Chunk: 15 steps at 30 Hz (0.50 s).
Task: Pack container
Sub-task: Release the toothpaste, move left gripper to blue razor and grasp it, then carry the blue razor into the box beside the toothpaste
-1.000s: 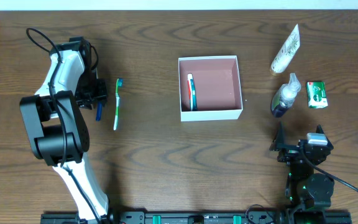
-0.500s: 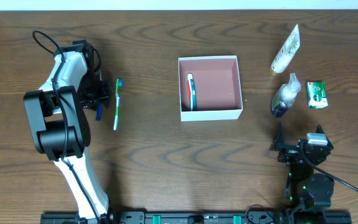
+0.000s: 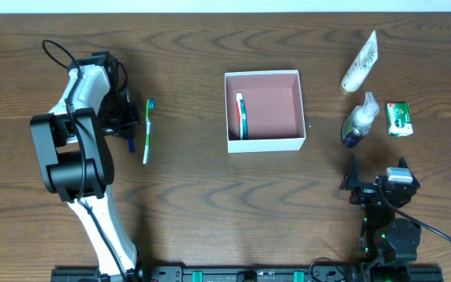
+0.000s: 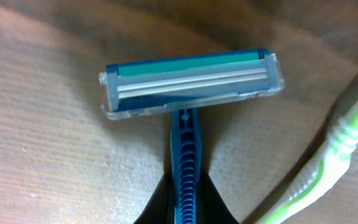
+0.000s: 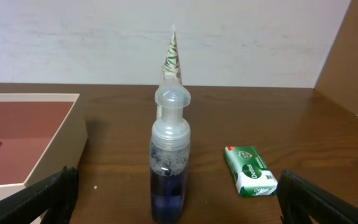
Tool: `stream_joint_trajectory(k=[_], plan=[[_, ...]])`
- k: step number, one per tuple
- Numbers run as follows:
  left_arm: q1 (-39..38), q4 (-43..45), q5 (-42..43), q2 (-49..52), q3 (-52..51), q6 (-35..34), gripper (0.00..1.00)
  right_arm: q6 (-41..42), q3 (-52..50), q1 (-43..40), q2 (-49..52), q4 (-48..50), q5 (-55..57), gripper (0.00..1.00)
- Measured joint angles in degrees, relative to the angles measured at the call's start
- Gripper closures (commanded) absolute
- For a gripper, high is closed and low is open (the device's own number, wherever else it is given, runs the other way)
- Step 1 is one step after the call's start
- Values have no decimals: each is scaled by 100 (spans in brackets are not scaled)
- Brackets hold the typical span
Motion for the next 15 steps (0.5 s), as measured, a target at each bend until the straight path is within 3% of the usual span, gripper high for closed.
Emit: stream_joint_trajectory(k=[5,11,15], plan=[[0,-627,0,31,275,-24,94,0,0,0,0,0,0,1],[-66,-1438,162,-98,1714,-214,94,-2,0,0,0,0,0,1],[-498,-1429,527,-551,2643,-455,94,-2,0,0,0,0,0,1]])
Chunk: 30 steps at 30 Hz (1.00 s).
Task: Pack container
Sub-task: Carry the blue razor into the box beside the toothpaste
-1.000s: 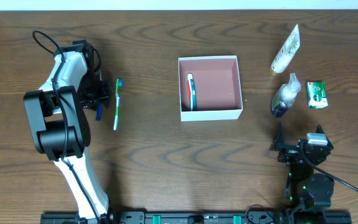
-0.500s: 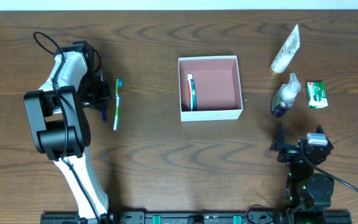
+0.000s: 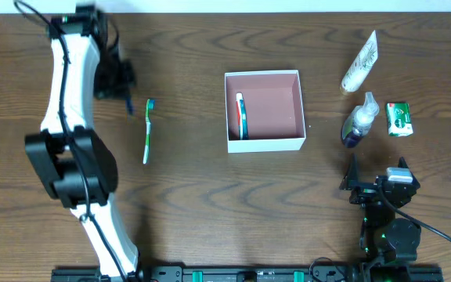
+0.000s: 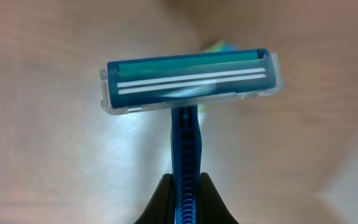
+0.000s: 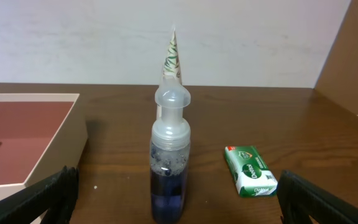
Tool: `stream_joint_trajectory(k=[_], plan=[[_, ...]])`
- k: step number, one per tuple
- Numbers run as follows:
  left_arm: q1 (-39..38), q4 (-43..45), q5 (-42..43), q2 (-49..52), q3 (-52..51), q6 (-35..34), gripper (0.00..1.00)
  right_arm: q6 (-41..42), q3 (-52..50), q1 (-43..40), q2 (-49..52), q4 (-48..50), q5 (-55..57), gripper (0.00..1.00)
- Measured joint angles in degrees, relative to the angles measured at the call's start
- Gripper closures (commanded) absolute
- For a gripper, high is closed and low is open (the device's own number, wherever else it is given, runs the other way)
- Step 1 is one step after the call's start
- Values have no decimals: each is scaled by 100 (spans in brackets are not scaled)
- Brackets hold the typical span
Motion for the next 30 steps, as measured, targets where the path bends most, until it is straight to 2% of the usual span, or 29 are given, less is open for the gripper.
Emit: stream_joint_trajectory(k=[6,10,13,21,30], plan=[[-1707,654,267,-610,538,-667,94,0,0,0,0,-2,-2,1],[-2809,925,258,-428,546,-1209,94,2,0,0,0,0,-2,1],[-3265,957,155,-131,544,-1569,94,0,0,0,0,0,-2,1],[-3405,1062,2,728,540,-2229,94,2,0,0,0,0,-2,1],[-3318,905,-61,1528,531,-2448,94,2,0,0,0,-2,-2,1]])
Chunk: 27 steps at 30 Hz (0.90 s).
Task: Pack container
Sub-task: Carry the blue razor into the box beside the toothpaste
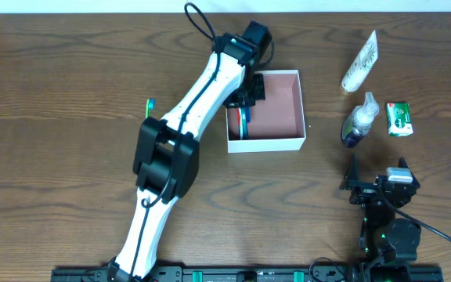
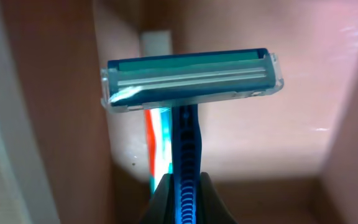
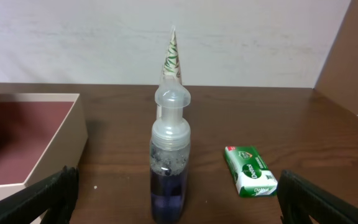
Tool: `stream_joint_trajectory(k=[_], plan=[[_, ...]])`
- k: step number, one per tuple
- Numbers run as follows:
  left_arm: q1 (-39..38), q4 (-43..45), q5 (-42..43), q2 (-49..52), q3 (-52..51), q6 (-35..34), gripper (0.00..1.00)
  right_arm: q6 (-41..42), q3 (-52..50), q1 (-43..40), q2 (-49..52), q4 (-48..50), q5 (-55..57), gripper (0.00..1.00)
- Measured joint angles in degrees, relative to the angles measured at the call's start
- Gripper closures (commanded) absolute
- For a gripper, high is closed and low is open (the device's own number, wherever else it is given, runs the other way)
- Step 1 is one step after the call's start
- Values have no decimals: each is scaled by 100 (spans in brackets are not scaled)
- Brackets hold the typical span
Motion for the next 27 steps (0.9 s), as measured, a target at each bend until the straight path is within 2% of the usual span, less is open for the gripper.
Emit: stream_joint_trajectory(k=[15,20,27], plan=[[313,-214,2,136,-11,262,93,0,0,0,0,2,0,1],[321,-214,2,136,-11,376,85,0,0,0,0,2,0,1],[319,-214,2,136,-11,376,85,0,0,0,0,2,0,1]])
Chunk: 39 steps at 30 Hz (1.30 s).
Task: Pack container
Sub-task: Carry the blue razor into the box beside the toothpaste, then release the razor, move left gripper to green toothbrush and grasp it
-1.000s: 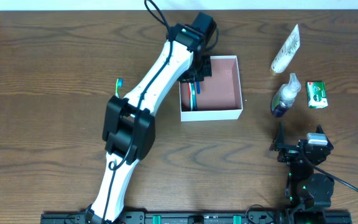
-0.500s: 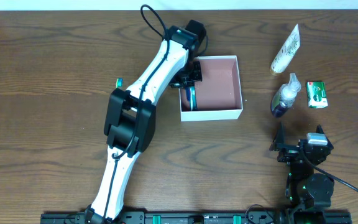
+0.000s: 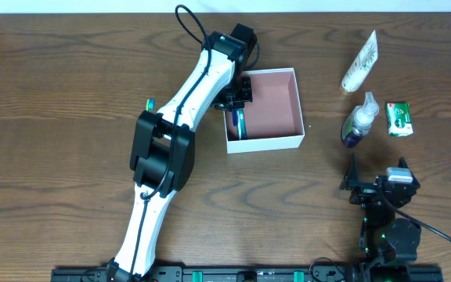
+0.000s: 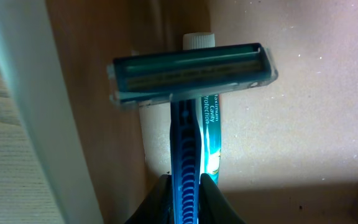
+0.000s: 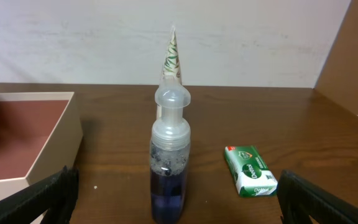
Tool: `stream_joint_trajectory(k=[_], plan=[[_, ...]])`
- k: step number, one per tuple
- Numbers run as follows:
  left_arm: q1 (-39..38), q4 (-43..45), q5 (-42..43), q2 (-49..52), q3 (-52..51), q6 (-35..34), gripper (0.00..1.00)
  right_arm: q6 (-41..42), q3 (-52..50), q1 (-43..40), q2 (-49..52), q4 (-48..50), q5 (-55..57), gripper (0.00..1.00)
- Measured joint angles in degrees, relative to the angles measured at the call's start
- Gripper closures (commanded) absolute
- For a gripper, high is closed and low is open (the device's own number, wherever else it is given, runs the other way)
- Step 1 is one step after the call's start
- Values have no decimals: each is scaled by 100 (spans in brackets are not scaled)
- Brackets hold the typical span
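The white box with a reddish floor [image 3: 300,110] stands mid-table. A toothpaste tube [image 3: 241,125] lies along its left wall. My left gripper [image 3: 237,90] reaches into the box's left side, shut on the handle of a blue razor [image 4: 191,74]. The razor head hangs just over the toothpaste tube [image 4: 211,124], close to the box's left wall [image 4: 30,93]. A green toothbrush [image 3: 149,102] lies left of the box, mostly hidden by my left arm. My right gripper [image 3: 376,174] rests open near the front edge, facing the blue bottle [image 5: 168,155].
Right of the box stand a blue pump bottle [image 3: 358,121], a green soap bar [image 3: 398,119] and a white tube [image 3: 360,63]. The soap bar [image 5: 250,171] lies just right of the bottle. My left arm stretches across the table's left half.
My left gripper with the razor has moved toward the box's left wall and lower, over the toothpaste tube. The box has shifted slightly. The right arm has not moved.
My left gripper was shut on the razor beside the toothbrush at the table's left. Then it held the razor raised farther back. Then it was over the box, and now the razor hangs low inside, above the toothpaste.
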Motion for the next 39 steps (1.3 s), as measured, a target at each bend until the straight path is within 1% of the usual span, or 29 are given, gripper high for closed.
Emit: stream_joint_trajectory(k=[19,24,29,31,34,36,39], plan=[[0,42,9,0,0,2,84,-2,0,0,0,0,0,1],[11,42,195,0,9,28,84,0,0,0,0,0,0,1],[96,31,345,-63,361,87,84,-2,0,0,0,0,2,1],[177,24,361,-216,592,94,84,-2,0,0,0,0,2,1],[365,13,337,-772,855,173,83,-2,0,0,0,0,0,1],[516,-299,107,-1255,994,243,83,0,0,0,0,0,0,1],[756,-1134,-601,-1893,1174,284,83,-2,0,0,0,0,2,1]])
